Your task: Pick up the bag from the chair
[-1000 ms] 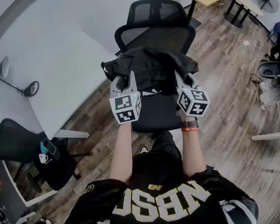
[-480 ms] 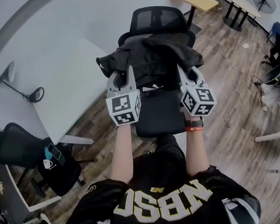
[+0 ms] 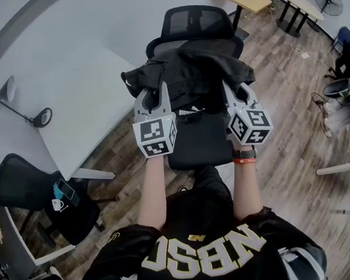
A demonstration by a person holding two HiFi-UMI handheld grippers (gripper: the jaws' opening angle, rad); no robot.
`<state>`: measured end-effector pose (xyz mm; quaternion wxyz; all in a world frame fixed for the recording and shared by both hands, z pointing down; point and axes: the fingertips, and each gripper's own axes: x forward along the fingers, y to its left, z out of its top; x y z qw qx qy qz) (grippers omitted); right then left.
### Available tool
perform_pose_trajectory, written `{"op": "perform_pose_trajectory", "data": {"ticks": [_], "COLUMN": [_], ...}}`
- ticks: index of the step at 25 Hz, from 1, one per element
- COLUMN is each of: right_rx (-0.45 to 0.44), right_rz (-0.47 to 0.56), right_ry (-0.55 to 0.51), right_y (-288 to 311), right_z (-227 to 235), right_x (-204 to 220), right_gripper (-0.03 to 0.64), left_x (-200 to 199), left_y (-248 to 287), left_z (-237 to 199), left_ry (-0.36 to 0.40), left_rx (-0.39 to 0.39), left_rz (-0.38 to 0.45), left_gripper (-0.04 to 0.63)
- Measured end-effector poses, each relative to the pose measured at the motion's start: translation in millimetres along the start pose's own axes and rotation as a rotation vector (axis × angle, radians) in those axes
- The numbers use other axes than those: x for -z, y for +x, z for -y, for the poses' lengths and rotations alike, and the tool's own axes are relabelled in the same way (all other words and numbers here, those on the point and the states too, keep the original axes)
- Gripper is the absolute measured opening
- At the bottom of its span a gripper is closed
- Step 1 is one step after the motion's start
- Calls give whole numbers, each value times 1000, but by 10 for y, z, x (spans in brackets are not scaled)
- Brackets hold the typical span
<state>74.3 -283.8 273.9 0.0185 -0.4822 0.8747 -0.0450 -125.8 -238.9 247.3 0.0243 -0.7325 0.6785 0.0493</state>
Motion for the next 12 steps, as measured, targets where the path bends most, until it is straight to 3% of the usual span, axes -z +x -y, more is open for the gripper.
{"op": "perform_pose_trajectory", "data": {"ticks": [12], "right_rx": [12], "right_rz": [-44], "right_ry": [11], "right_y": [202], "right_z": [258], "right_x": [51], "right_gripper": [80], "left_x": [116], "left_y": [322], "left_z": [95], "left_ry": [-68], "left_rx": [28], "left_rz": [-13], "left_gripper": [81]}}
